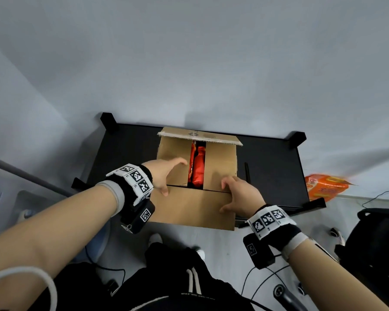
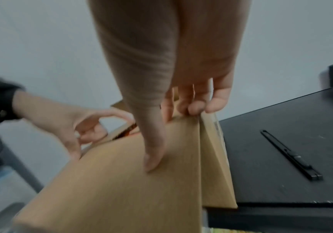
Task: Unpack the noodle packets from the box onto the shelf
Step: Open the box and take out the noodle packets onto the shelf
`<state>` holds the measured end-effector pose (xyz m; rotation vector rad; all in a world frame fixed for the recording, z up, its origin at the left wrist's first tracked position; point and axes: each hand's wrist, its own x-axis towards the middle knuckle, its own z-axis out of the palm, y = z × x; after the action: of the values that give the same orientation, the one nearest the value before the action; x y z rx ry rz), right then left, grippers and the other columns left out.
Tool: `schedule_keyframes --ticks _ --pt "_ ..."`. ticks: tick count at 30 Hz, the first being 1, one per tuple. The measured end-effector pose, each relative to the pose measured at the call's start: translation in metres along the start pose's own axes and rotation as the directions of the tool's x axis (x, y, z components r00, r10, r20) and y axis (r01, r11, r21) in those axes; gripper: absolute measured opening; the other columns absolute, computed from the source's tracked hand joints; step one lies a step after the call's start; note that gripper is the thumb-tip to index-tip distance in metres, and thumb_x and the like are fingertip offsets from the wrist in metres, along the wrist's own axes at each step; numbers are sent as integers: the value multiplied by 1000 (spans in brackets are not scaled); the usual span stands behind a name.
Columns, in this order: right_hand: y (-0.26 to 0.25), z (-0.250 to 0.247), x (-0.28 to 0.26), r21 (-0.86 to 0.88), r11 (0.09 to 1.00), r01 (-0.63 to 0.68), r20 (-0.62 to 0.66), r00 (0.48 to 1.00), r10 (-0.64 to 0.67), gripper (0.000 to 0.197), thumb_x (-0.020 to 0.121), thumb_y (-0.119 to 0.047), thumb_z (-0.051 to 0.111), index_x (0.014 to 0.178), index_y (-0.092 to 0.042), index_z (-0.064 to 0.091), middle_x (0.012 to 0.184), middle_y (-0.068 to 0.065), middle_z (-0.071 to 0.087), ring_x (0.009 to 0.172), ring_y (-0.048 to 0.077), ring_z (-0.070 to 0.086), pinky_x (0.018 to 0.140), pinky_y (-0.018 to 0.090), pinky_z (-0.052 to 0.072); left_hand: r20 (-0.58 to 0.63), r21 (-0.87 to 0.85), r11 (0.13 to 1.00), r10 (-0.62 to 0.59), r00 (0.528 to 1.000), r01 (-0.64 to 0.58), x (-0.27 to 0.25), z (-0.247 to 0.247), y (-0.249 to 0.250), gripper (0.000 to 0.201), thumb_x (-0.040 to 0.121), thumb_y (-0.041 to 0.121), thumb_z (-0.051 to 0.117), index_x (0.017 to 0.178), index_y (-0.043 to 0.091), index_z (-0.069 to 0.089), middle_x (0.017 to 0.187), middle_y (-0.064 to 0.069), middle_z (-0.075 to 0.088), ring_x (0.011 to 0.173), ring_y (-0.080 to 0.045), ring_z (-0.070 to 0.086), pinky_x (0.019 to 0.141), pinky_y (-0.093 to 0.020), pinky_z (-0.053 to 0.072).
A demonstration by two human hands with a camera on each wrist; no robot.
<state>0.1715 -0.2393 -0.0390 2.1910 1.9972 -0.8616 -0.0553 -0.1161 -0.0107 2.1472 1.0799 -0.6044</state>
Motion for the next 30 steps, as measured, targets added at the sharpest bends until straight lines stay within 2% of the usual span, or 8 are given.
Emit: schedule_keyframes --ticks 3,8,12,17,22,25,28,30 --pt "-6 4 -3 -68 998 -18 -67 998 13 60 63 -35 79 106 -20 41 110 -3 53 97 21 52 70 33 44 7 111 992 59 998 -59 0 -3 9 97 73 10 77 147 36 19 116 -18 62 101 -34 61 66 -28 39" --pt "-11 7 0 -131 991 -32 -64 998 24 65 64 -36 79 111 -18 38 112 0 55 98 24 54 73 37 49 -70 143 986 97 993 -86 10 -4 11 61 75 33 74 126 29 39 58 4 45 52 -14 44 55 -30 39" --pt "-7 -3 3 -78 997 -7 4 1000 8 69 60 -40 81 110 -20 37 91 -5 50 80 19 53 65 32 44 -122 176 981 104 987 -81 16 -8 12 39 89 45 53 123 27 46 58 8 42 59 -16 46 71 -37 50" --pt "-4 -31 17 101 995 16 209 977 -37 65 74 -49 69 129 -29 40 86 -7 57 84 15 57 76 26 45 -72 235 967 117 990 -97 17 -8 6 50 92 49 46 139 37 34 62 9 45 74 -20 54 81 -40 54" --pt "-16 -69 57 44 999 12 29 999 -14 56 90 -36 52 142 -24 34 136 7 51 123 24 50 104 35 39 5 116 988 98 995 -98 13 -10 11 77 78 44 69 142 30 28 95 -10 61 81 -24 55 78 -34 50" --pt "-21 -87 79 37 999 24 -46 999 -22 61 91 -27 51 146 -16 28 148 13 35 138 29 31 115 38 24 61 14 993 119 991 -120 6 -15 9 93 72 33 78 146 27 22 103 -19 63 93 -32 59 73 -26 39" --pt "-28 -98 96 -8 999 36 -92 995 -37 63 94 -23 46 149 -11 18 154 11 25 142 29 22 115 34 16 114 -6 991 131 985 -131 2 -17 4 108 64 24 85 148 27 17 80 -4 57 76 -20 55 72 -26 40" --pt "-33 -96 111 -53 998 28 -104 994 -34 65 93 -25 46 150 -12 16 155 10 22 142 29 20 115 36 17 112 31 991 127 986 -132 2 -17 3 110 62 21 86 147 29 17 97 -13 62 90 -28 59 72 -27 39"
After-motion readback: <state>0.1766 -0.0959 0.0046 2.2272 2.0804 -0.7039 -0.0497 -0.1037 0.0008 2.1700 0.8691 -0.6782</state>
